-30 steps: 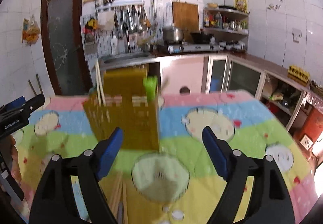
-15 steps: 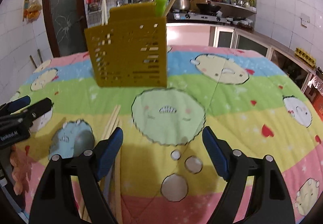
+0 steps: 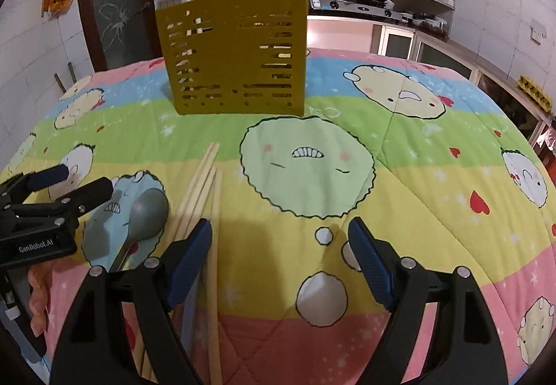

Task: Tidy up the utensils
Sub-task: 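Grasp a wooden chopstick with the right gripper while the left gripper grasps the grey-green spoon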

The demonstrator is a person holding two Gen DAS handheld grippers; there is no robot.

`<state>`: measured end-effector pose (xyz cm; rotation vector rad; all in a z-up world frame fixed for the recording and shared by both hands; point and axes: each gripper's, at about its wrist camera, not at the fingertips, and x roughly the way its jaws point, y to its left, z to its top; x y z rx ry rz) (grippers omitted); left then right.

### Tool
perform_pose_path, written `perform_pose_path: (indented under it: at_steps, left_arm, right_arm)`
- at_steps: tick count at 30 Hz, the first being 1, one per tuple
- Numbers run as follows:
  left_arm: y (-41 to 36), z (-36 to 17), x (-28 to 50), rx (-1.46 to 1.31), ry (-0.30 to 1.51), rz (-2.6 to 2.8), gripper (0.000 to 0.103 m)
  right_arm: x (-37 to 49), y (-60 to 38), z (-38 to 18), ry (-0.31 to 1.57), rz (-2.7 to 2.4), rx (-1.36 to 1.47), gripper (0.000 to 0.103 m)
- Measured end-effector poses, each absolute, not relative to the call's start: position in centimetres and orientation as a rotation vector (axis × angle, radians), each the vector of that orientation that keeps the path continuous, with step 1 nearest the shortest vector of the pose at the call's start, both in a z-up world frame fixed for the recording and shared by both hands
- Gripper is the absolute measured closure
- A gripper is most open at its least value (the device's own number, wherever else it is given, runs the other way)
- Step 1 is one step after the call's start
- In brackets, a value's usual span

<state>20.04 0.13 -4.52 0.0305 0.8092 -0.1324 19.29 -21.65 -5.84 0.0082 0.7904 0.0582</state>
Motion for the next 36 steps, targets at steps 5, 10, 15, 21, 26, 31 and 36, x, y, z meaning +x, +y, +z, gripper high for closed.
perform_pose_path:
  at_steps: [5, 10, 15, 21, 26, 31, 36]
  left_arm:
    - [-0.4, -4.6, 19.9, 0.057, 0.807, -0.132, 0.005]
    - [-0.2, -5.0, 20.4, 0.045, 0.837, -0.135, 0.005]
    - [-0.1, -5.0, 20.5, 0.03, 0.838, -0.139, 0.005]
    - [-0.5, -4.7, 19.9, 0.053, 0.82, -0.152, 0.005]
    - [-1.1, -4.6, 19.3, 0.058, 0.822, -0.185, 0.005]
    - [-2.2, -4.7, 18.6, 0.07, 0.837, -0.223, 0.005]
    - [-3.1, -4.9, 18.3, 0.093, 0.849, -0.236, 0.005]
  right_arm:
    - [19.4, -21.1, -6.1, 0.807, 0.046, -0.023, 0.024]
    - [19.7, -20.2, -6.5, 0.837, 0.054, -0.067, 0.031]
    - [19.8, -19.5, -6.6, 0.847, 0.08, -0.083, 0.051]
    - [19.7, -19.1, -6.4, 0.832, 0.09, -0.088, 0.086]
    - [19.7, -19.9, -6.2, 0.828, 0.085, -0.062, 0.093]
    - [19.9, -20.5, -6.2, 0.841, 0.085, -0.044, 0.093]
    - [20.2, -20.3, -6.7, 0.854, 0.085, -0.04, 0.092]
